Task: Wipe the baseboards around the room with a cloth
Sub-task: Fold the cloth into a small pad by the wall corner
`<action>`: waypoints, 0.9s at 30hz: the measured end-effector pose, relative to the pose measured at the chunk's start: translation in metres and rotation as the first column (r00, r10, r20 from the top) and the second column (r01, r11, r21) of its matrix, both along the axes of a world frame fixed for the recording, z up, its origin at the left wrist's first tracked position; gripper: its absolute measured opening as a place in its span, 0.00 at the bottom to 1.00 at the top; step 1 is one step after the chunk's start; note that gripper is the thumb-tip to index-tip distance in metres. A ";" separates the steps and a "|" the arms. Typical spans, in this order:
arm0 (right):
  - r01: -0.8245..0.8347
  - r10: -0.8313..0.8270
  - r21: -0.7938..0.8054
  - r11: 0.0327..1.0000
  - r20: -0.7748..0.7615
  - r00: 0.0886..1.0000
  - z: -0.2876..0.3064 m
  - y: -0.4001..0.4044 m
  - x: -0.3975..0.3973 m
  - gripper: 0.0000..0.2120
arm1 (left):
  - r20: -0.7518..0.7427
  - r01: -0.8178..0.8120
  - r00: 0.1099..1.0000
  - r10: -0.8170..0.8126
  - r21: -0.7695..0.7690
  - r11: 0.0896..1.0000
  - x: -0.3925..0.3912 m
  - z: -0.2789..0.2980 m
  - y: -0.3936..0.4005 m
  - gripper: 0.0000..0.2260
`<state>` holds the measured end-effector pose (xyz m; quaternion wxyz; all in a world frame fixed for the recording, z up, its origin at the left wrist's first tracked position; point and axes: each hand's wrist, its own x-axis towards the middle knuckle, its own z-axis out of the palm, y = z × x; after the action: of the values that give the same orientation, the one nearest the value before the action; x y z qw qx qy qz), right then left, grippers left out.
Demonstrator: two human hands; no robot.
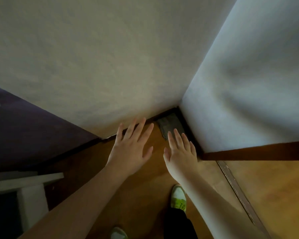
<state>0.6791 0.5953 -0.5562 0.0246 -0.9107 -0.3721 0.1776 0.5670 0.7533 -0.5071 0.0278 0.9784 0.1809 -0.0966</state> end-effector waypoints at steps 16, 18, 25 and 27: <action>0.008 -0.017 -0.119 0.993 -0.073 0.997 -0.251 0.042 0.056 0.30 | -0.070 -0.004 0.998 -0.004 -0.109 0.994 0.051 -0.264 0.005 0.30; 0.012 -0.027 -0.137 0.990 -0.101 0.995 -0.285 0.052 0.062 0.30 | -0.059 -0.012 0.998 0.003 -0.148 0.989 0.051 -0.291 0.010 0.31; -0.062 0.063 -0.277 0.959 -0.005 0.998 -0.408 0.080 0.084 0.36 | -0.012 0.066 0.998 -0.066 -0.017 0.998 0.033 -0.375 0.033 0.35; -0.068 0.084 -0.333 0.941 0.035 0.996 -0.434 0.085 0.096 0.37 | -0.008 0.085 0.996 -0.085 -0.035 0.996 0.029 -0.399 0.035 0.35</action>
<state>0.7747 0.6801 -0.9907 -0.1447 -0.8909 -0.3725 0.2161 0.5957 0.7882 -0.9062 0.0395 0.9841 0.1376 -0.1056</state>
